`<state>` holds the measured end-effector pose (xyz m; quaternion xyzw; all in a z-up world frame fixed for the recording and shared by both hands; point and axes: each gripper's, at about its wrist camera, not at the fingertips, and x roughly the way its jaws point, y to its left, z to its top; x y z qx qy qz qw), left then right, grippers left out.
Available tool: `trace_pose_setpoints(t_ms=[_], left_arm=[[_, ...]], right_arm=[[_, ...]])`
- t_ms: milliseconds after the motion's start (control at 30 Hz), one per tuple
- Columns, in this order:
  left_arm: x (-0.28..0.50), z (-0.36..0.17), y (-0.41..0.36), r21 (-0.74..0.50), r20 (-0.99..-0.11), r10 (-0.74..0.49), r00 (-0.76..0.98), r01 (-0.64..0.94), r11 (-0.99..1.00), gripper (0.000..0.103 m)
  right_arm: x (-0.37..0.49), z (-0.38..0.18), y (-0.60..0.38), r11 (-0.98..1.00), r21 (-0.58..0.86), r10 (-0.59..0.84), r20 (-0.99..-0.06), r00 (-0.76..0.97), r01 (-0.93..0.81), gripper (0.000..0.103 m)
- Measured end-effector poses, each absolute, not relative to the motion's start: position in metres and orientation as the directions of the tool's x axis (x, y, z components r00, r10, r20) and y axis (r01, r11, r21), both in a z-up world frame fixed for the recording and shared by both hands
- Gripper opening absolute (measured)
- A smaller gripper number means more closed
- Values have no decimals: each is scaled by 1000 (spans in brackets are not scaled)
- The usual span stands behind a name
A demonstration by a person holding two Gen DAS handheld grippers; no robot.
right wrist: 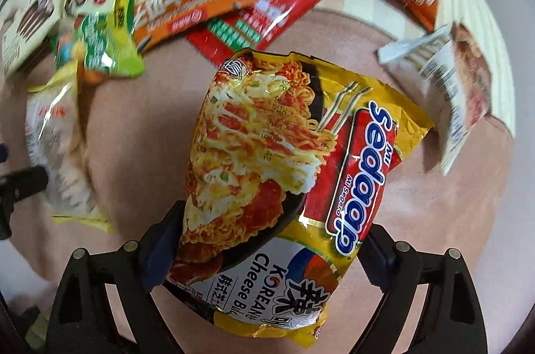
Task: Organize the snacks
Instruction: 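Grasp the clear bread bag with left tool while right tool grasps yellow Sedaap noodle pack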
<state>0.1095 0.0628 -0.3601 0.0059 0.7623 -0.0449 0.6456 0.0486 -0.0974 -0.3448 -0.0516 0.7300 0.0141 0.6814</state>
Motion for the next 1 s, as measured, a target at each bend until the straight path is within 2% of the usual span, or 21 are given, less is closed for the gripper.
trace_pose_setpoints(t_ms=[167, 300, 367, 400, 433, 467, 500, 533, 600, 667, 733, 867, 1000], left_arm=[[112, -375, 60, -209, -947, -206, -246, -12, 978, 103], [119, -387, 46, -244, -930, -255, -265, -74, 967, 103], [125, -384, 43, -255, -923, -281, -262, -127, 958, 103], [128, -386, 43, -261, -923, -293, -250, -154, 953, 97], [132, -389, 42, -254, -926, -288, -244, -160, 954, 84], [137, -389, 43, -235, -933, -266, -244, -149, 961, 77], [140, -387, 43, -222, -938, -244, -244, -116, 968, 64], [141, -384, 41, -204, -947, -211, -241, -56, 977, 58], [134, -371, 37, -114, -977, -91, -192, 113, 987, 57], [122, -366, 35, 46, -991, 81, -107, 296, 954, 57], [116, -371, 38, 127, -983, 166, -79, 365, 922, 58], [118, -387, 69, 20, -984, 61, -169, 234, 972, 66], [119, -383, 111, -71, -978, -52, -200, 88, 994, 75]], right_arm=[[61, -354, -118, 996, 72, 77, -991, -112, 48, 96], [59, -350, -149, 990, 87, 98, -990, -99, 110, 96], [68, -330, -173, 989, 78, 91, -991, -102, 122, 96], [69, -326, -170, 989, 73, 85, -992, -98, 126, 96], [68, -323, -170, 990, 67, 79, -992, -95, 128, 96], [67, -326, -165, 990, 62, 74, -993, -95, 126, 96], [65, -326, -162, 991, 59, 70, -993, -97, 119, 94], [66, -323, -160, 993, 54, 64, -994, -94, 105, 93], [63, -324, -163, 998, 44, 49, -994, -98, 53, 92], [59, -326, -160, 1000, 24, 23, -996, -91, -7, 92], [56, -333, -152, 998, 7, 2, -996, -94, -56, 93], [68, -343, -173, 998, 51, 56, -992, -117, 44, 95], [102, -351, -222, 962, 116, 145, -984, -102, 249, 97]])
